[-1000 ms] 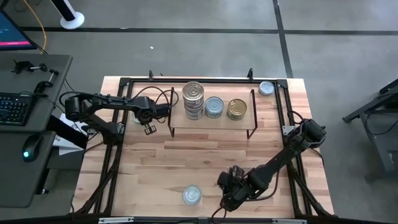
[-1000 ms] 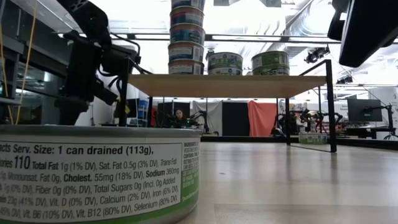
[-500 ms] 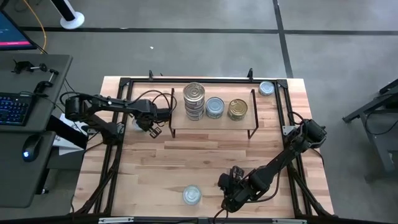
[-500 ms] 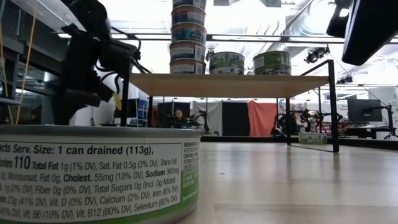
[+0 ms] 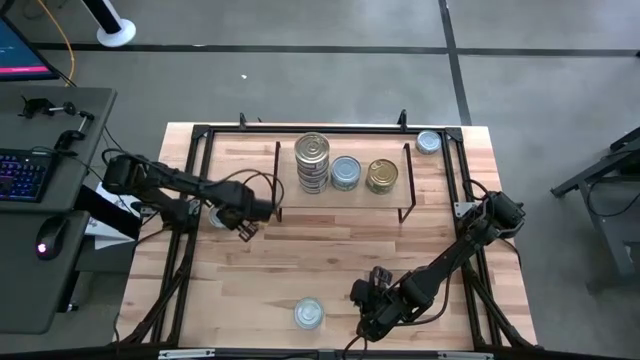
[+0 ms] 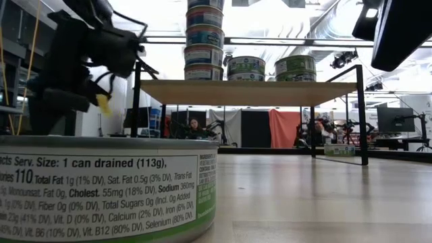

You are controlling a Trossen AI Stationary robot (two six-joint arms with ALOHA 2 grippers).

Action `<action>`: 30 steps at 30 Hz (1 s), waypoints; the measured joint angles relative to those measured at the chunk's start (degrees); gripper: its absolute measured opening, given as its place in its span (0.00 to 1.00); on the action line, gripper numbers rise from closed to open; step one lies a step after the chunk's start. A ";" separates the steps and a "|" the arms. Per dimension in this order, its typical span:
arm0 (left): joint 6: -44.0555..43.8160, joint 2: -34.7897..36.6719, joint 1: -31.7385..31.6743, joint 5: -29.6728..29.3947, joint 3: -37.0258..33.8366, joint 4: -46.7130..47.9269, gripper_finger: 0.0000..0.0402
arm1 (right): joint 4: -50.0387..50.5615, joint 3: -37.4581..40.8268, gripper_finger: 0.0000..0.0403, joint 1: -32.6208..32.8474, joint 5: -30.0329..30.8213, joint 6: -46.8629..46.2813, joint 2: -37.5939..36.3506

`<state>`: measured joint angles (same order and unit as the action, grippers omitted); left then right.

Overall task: Stack canned seafood by type on shelf
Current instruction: Stack the white-green tuna can on top of the white-green tuna can on the shelf

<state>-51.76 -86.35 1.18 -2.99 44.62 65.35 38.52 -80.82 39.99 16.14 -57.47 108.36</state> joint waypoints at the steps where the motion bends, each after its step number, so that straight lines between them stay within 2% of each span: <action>1: -1.02 0.00 1.27 0.12 0.00 0.15 0.00 | -0.02 0.00 0.00 0.00 0.00 0.12 0.00; 9: -10.18 0.00 9.89 2.43 0.00 -0.54 0.00 | -0.02 0.00 0.00 -0.02 0.00 0.96 0.00; 17: -21.39 0.22 19.65 4.66 0.16 -7.11 0.00 | -0.04 0.00 0.00 0.27 -0.55 1.26 0.00; 22: -24.18 -0.46 25.13 5.04 -0.54 -23.48 0.00 | 0.08 -1.57 0.00 1.94 -3.25 4.67 0.01; 25: -24.55 -2.42 27.42 4.22 0.29 -37.52 0.00 | 2.37 -2.90 0.00 2.91 -3.14 4.61 -0.02; 30: -23.96 -6.71 29.30 2.85 4.29 -42.38 0.00 | 5.00 -5.26 0.00 2.91 -1.27 3.88 -0.14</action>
<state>-75.71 -93.06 30.48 -0.14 48.91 22.97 43.52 -86.08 42.89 14.88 -53.60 108.21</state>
